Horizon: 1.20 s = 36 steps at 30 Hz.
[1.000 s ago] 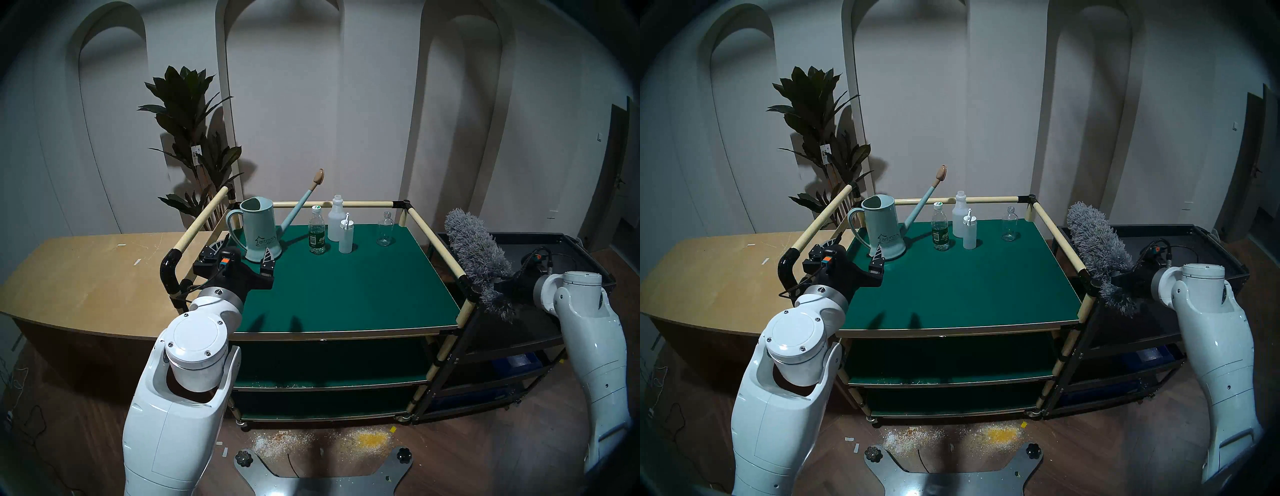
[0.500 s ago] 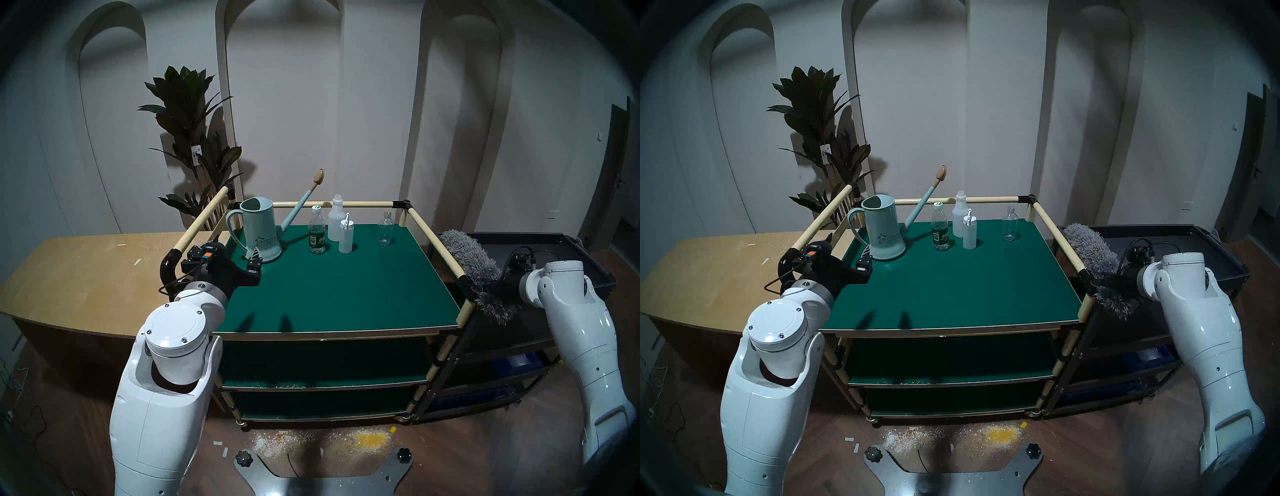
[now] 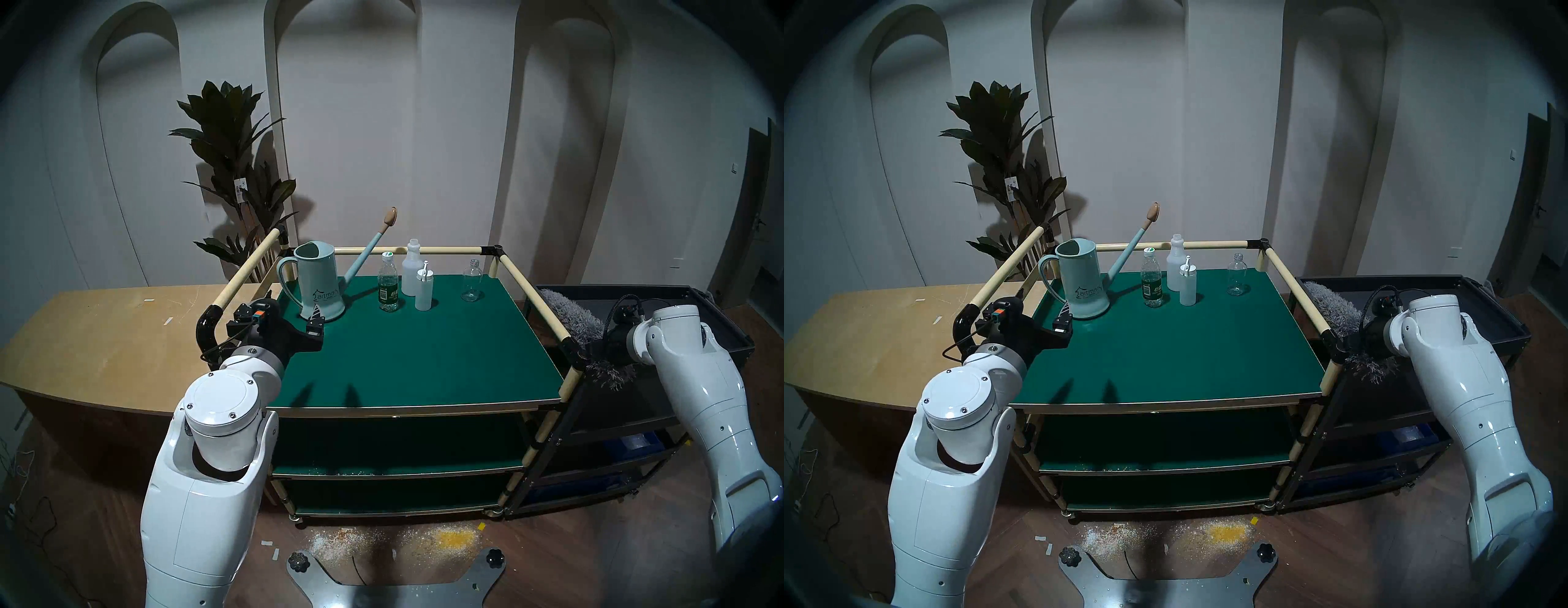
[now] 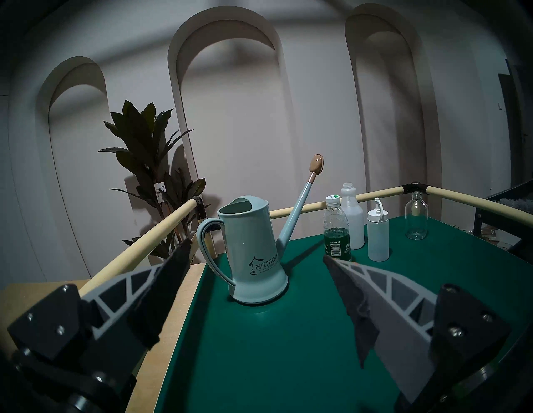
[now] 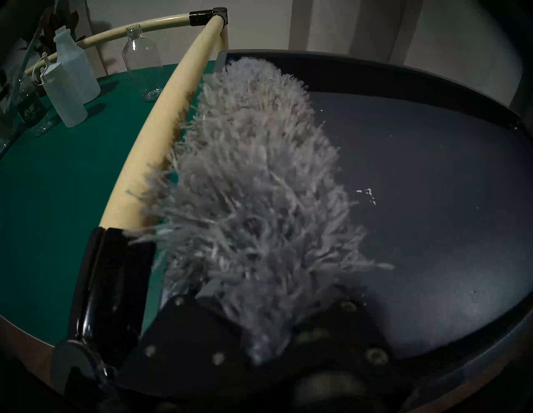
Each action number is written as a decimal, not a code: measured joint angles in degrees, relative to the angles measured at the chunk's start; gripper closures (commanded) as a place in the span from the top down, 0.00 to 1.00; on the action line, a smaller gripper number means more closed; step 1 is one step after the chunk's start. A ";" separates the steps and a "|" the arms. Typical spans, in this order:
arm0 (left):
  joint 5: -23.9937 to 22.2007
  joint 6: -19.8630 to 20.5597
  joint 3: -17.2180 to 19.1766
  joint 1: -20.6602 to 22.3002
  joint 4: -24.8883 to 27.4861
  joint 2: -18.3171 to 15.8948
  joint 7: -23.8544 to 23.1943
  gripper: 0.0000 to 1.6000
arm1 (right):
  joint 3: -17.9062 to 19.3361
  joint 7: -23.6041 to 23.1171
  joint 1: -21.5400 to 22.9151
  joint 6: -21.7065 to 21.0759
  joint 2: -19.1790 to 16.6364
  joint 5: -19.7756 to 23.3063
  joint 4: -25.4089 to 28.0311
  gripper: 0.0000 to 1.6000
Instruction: Dust the shelf with the duster
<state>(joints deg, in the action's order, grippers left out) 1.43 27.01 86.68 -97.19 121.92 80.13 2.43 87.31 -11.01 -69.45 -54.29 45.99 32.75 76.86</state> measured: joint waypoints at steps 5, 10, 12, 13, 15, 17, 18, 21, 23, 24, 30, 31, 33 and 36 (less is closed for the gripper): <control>0.75 0.19 -0.92 0.23 -0.10 0.49 1.18 1.00 | -0.63 -0.88 1.49 0.69 -1.33 -1.07 -2.27 1.00; 1.26 0.31 -1.61 0.45 -0.21 0.87 1.99 1.00 | -0.73 -2.07 1.61 0.71 -2.23 -0.85 -2.51 1.00; 1.40 0.33 -1.83 0.51 -0.23 0.97 2.23 1.00 | -0.67 -2.58 1.58 0.69 -2.51 -0.58 -2.30 1.00; 1.49 0.34 -1.98 0.54 -0.24 1.04 2.38 1.00 | -0.48 -3.01 1.49 0.67 -2.72 -0.32 -2.03 1.00; 1.60 0.35 -2.11 0.57 -0.25 1.10 2.56 1.00 | -0.10 -3.57 1.23 0.57 -3.00 0.09 -1.48 1.00; 1.72 0.36 -2.23 0.59 -0.27 1.17 2.74 1.00 | 0.38 -4.16 0.80 0.27 -3.30 0.59 -0.71 1.00; 1.76 0.36 -2.28 0.60 -0.27 1.19 2.84 1.00 | 0.65 -4.43 0.55 0.04 -3.44 0.85 -0.29 1.00; 1.88 0.36 -2.43 0.62 -0.31 1.27 3.11 1.00 | 1.90 -5.15 -0.47 -0.65 -3.97 1.73 1.23 1.00; 1.90 0.36 -2.45 0.63 -0.34 1.31 3.20 1.00 | 2.77 -5.41 -1.07 -0.82 -4.29 2.17 2.10 1.00; 1.91 0.36 -2.45 0.63 -0.36 1.32 3.23 1.00 | 3.19 -5.51 -1.35 -0.83 -4.45 2.38 2.53 1.00; 1.82 0.29 -2.33 0.72 -0.69 1.39 3.26 1.00 | 7.28 -5.96 -3.44 -0.85 -5.66 3.90 6.16 1.00; 1.76 0.27 -2.30 0.74 -0.76 1.39 3.20 1.00 | 7.88 -5.97 -3.75 -0.85 -5.85 4.08 6.67 1.00; 1.56 0.22 -2.27 0.83 -0.97 1.40 2.86 1.00 | 9.30 -5.99 -4.54 -0.85 -6.28 4.46 7.87 1.00; 0.90 0.12 -2.27 1.02 -1.32 1.39 2.13 1.00 | 11.81 -5.99 -6.05 -0.85 -6.93 5.09 9.85 1.00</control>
<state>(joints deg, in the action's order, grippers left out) 2.33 27.13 84.41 -96.17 120.60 81.52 4.57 99.12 -17.00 -75.50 -55.14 39.05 37.84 86.71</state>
